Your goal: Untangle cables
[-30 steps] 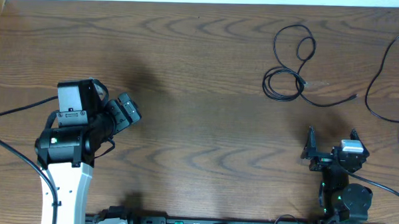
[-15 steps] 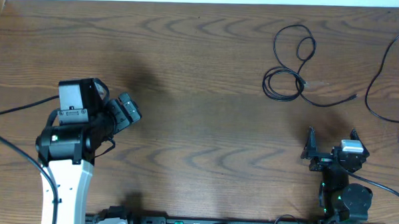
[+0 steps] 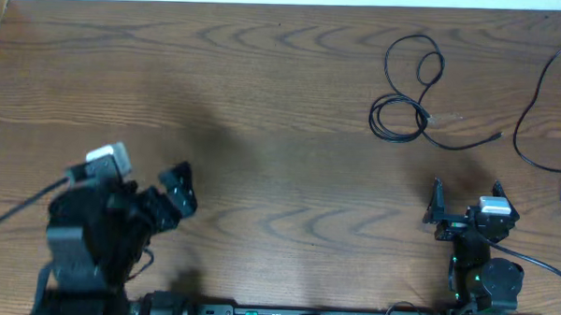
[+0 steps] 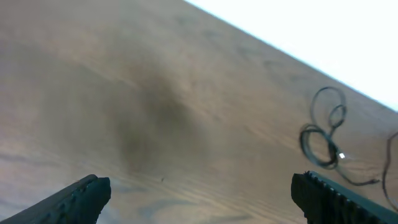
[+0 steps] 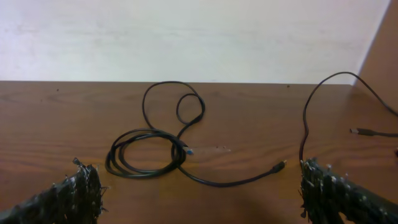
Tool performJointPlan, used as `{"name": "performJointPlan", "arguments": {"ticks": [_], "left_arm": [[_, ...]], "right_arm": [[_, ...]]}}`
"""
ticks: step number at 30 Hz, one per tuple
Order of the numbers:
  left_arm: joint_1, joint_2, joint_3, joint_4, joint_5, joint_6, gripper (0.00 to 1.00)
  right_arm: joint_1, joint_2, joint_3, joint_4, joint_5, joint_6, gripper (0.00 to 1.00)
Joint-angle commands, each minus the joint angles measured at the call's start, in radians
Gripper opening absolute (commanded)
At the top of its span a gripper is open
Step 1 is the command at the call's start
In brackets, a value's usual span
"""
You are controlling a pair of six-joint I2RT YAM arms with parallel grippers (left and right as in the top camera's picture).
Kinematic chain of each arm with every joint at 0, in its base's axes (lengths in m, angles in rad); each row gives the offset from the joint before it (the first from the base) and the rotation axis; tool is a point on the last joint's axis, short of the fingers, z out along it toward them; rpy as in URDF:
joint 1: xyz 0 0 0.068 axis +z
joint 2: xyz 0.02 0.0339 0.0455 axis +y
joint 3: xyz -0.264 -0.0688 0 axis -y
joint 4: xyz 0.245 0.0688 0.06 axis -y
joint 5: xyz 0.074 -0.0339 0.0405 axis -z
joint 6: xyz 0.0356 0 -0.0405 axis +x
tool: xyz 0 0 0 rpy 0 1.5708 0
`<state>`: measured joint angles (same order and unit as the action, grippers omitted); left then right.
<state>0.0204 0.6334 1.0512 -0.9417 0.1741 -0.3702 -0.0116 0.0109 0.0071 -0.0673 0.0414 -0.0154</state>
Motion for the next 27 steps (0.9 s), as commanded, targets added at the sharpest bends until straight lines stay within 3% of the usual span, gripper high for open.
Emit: {"name": "performJointPlan", "arguments": {"ticks": [1, 5, 10, 13, 17, 27], "left_arm": [[-0.007, -0.117, -0.029, 0.008, -0.008, 0.037, 0.99], [-0.007, -0.243, -0.114, 0.077, 0.030, 0.105, 0.99], [-0.004, -0.413, -0.320, 0.279, 0.133, 0.219, 1.00], [-0.005, -0.495, -0.456, 0.404, 0.133, 0.221, 0.99], [-0.005, -0.560, -0.593, 0.517, 0.133, 0.224, 0.99], [-0.026, -0.632, -0.795, 0.717, 0.132, 0.372, 0.99]], "right_arm": [[0.000, -0.006, -0.002, -0.005, 0.002, -0.016, 0.99], [0.000, -0.006, -0.002, -0.005, 0.002, -0.016, 0.99], [0.000, -0.006, -0.002, -0.005, 0.001, -0.016, 0.99], [0.000, -0.006, -0.002, -0.005, 0.002, -0.016, 0.99], [0.000, -0.006, -0.002, -0.004, 0.002, -0.016, 0.99], [0.000, -0.005, -0.002, -0.005, 0.002, -0.016, 0.99]]}}
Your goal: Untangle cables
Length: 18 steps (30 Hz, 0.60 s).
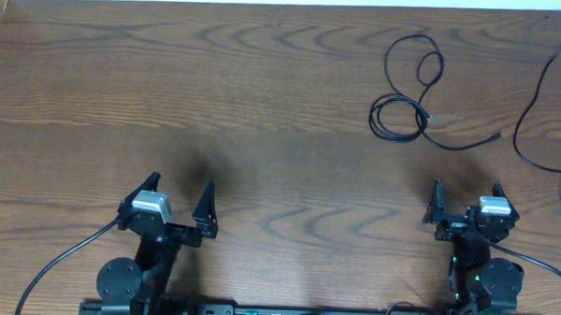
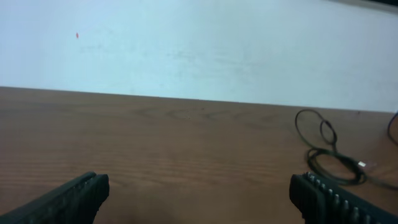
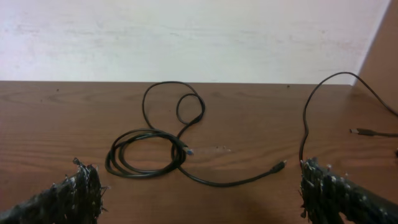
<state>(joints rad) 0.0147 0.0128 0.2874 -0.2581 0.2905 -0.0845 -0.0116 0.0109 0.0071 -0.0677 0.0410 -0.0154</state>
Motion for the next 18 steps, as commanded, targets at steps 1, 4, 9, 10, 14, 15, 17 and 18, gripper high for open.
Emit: {"name": "performJointPlan", "arguments": {"ticks": [1, 4, 9, 10, 14, 15, 17, 18], "left_arm": [[-0.033, -0.011, -0.041, 0.044, 0.015, 0.106, 0.99], [-0.062, -0.011, -0.069, 0.067, 0.015, 0.179, 1.00], [-0.078, -0.011, -0.175, 0.185, 0.012, 0.222, 0.99], [-0.078, -0.011, -0.196, 0.205, 0.012, 0.222, 0.99], [-0.079, -0.011, -0.256, 0.245, 0.003, 0.223, 0.99], [-0.079, -0.011, -0.261, 0.245, -0.008, 0.223, 1.00], [-0.079, -0.011, -0.277, 0.246, -0.023, 0.223, 1.00], [-0.079, -0.011, -0.284, 0.253, -0.030, 0.223, 1.00]], "right_arm": [[0.000, -0.005, -0.002, -0.004, 0.002, -0.016, 0.99], [0.000, -0.005, -0.002, -0.004, 0.002, -0.016, 0.99], [0.000, -0.005, -0.002, -0.004, 0.002, -0.016, 0.99], [0.000, -0.005, -0.002, -0.004, 0.002, -0.016, 0.99], [0.000, -0.005, -0.002, -0.004, 0.002, -0.016, 0.99], [0.000, -0.005, -0.002, -0.004, 0.002, -0.016, 0.99], [0.000, -0.005, -0.002, -0.004, 0.002, -0.016, 0.99], [0.000, -0.005, -0.002, -0.004, 0.002, -0.016, 0.99]]}}
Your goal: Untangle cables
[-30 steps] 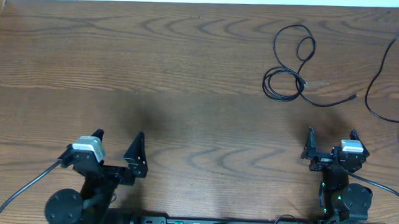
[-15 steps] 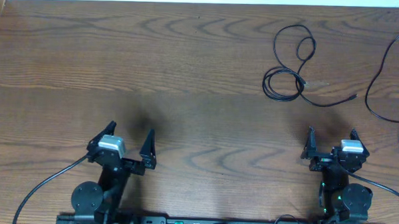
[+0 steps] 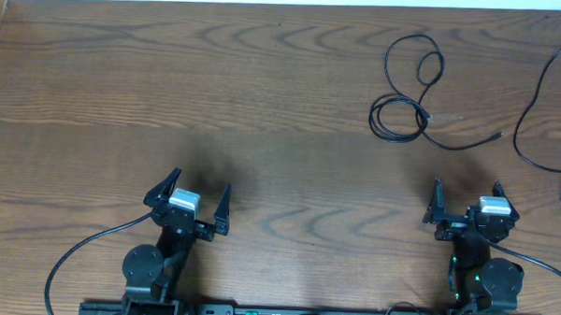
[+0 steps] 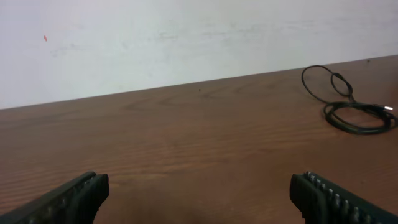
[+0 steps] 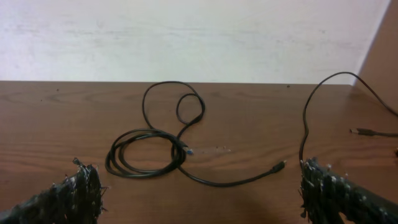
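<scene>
A black cable [image 3: 406, 108] lies coiled and looped on the wooden table at the far right; it also shows in the right wrist view as the coiled cable [image 5: 152, 152] and in the left wrist view as the same coil [image 4: 354, 115]. A second black cable [image 3: 535, 101] curves along the right edge. My left gripper [image 3: 188, 194] rests low at the near left, open and empty. At the near right my right gripper [image 3: 466, 200] is open too, facing the coil from some way off.
The wooden table [image 3: 217, 90] ends at a white wall along the far side. A white loop lies at the right edge. The arm bases and a rail sit along the near edge.
My left gripper has shifted a little to the right along the near edge and turned slightly, so the coil sits further right in its view. The right arm and cables are unchanged.
My left arm was raised and tilted at the near left, its camera looking down at the table. Then it was lowered near the front edge, level and open. Now it rests a bit further right. The right gripper stayed open and still throughout.
</scene>
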Tool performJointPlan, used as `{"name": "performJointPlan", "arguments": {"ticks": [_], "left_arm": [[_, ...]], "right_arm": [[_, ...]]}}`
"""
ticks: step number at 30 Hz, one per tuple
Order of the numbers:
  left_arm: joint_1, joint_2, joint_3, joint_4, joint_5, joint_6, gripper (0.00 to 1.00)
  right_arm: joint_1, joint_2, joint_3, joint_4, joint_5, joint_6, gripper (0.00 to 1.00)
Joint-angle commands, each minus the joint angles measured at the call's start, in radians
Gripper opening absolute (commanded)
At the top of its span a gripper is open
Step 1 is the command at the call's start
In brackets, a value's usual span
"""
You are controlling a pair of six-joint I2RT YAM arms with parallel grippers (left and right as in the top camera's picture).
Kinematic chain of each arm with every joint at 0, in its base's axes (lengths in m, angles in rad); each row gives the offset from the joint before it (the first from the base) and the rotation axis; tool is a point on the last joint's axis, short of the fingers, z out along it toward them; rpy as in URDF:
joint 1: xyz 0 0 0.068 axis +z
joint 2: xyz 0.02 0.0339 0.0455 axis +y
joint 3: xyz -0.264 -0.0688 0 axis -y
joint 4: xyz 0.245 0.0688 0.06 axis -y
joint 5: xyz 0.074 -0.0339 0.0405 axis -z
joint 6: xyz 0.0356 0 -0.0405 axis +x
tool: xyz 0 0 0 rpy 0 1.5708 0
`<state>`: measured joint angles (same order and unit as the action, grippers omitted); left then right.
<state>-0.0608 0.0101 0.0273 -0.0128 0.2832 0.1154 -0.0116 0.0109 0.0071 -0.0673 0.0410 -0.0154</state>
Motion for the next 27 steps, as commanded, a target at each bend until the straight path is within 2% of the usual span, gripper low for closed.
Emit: {"name": "performJointPlan", "arguments": {"ticks": [1, 4, 10, 16, 27], "left_arm": [[-0.004, -0.009, -0.023, 0.008, -0.032, 0.023, 0.99], [-0.005, -0.009, -0.023, 0.023, -0.060, 0.028, 0.99], [-0.009, -0.009, -0.023, -0.041, -0.082, 0.019, 1.00], [-0.019, -0.009, -0.023, -0.053, -0.188, -0.151, 0.99], [-0.019, -0.009, -0.023, -0.050, -0.180, -0.151, 1.00]], "right_arm": [[0.000, -0.005, -0.002, -0.004, 0.002, -0.016, 0.99], [0.000, -0.005, -0.002, -0.005, 0.002, -0.016, 0.99], [0.000, -0.005, -0.002, -0.005, 0.002, -0.016, 0.99], [0.000, -0.005, -0.002, -0.005, 0.002, -0.016, 0.99], [0.000, -0.005, -0.002, -0.005, 0.002, -0.016, 0.99]]}}
